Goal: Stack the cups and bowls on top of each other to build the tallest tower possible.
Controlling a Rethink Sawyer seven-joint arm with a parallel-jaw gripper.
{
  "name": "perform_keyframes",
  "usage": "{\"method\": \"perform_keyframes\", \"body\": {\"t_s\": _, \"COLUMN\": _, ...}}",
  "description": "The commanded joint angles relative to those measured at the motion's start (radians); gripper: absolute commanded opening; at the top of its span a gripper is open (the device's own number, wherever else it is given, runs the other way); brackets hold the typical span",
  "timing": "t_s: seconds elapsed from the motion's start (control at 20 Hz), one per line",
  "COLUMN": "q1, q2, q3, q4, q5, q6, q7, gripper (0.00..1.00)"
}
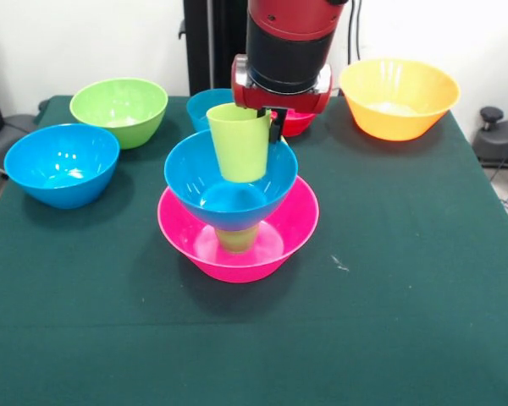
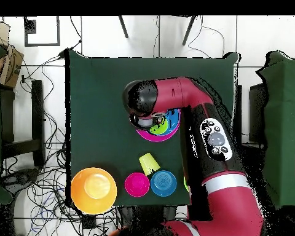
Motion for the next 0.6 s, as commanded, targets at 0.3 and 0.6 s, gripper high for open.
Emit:
{"method": "perform_keyframes", "body": {"t_s": 0.3, "q1": 0.006, "q2": 0.060, "q3": 0.047, "q4": 0.048, "q5": -0.086, "q6": -0.124, "q7": -0.182, "gripper": 0.00}}
{"method": "perform_keyframes", "body": {"t_s": 0.6, "q1": 0.019, "q2": 0.088, "q3": 0.043, "q4": 0.012, "q5": -0.095, "q6": -0.127, "q7": -0.177, "gripper": 0.00}}
